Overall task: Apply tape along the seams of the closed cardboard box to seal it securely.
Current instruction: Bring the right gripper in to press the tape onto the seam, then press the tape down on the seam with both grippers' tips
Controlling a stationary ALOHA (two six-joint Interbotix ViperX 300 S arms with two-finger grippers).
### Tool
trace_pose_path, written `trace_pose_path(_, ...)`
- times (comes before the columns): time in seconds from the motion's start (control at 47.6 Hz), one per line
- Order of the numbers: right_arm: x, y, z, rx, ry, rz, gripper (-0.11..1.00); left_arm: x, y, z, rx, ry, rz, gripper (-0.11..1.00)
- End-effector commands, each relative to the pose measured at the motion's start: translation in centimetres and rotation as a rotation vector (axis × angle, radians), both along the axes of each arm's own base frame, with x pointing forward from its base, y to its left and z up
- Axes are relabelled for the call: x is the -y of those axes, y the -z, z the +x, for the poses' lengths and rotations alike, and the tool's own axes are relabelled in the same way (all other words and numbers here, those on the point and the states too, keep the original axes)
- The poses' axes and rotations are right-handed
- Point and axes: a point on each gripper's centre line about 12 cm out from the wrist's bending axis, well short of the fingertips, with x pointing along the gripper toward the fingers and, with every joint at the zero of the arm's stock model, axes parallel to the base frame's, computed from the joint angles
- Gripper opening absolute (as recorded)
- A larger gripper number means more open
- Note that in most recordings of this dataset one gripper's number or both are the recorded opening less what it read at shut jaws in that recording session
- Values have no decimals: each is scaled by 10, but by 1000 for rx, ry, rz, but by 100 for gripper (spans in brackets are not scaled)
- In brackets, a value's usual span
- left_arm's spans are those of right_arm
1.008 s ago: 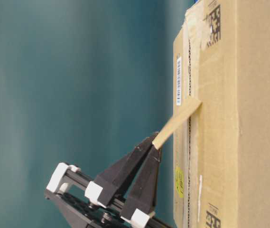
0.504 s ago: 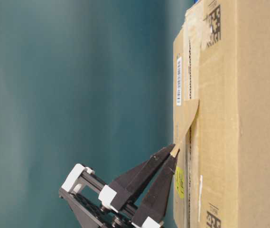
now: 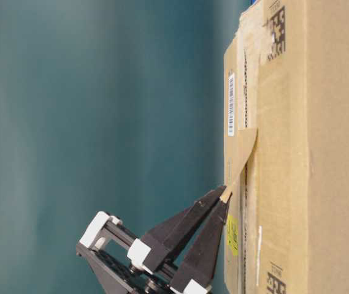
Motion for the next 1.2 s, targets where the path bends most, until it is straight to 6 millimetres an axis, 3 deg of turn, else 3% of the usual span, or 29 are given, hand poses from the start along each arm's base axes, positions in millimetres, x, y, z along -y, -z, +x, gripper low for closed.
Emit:
trace_pose_path(0.0, 10, -10, 20, 15, 44, 19, 0, -1, -2, 0, -3, -4, -3, 2)
trace_pose_path(0.378, 24, -2, 99, -100, 94, 64, 2, -2, -1, 0, -11, -6, -4, 2)
trace_pose_path(0.462, 24, -1, 112, -115, 97, 69, 22, -1, -1, 0, -12, -4, -4, 2)
trace_pose_path(0.588, 24, -1, 125, -123, 95, 69, 62, -1, 0, -1, -15, -4, -4, 2)
trace_pose_path(0.63, 24, 0, 127, -125, 96, 72, 68, -1, 0, -1, -20, -4, -4, 2)
trace_pose_path(0.84, 26, 21, 137, -173, 109, 89, 44, -1, 1, -1, -35, -5, -5, 2)
trace_pose_path(1.008, 27, 49, 145, -234, 123, 108, 44, -1, 3, -2, -58, -4, -7, 2)
trace_pose_path(1.175, 25, 62, 150, -264, 120, 110, 44, -1, 3, -2, -60, -3, -6, 2)
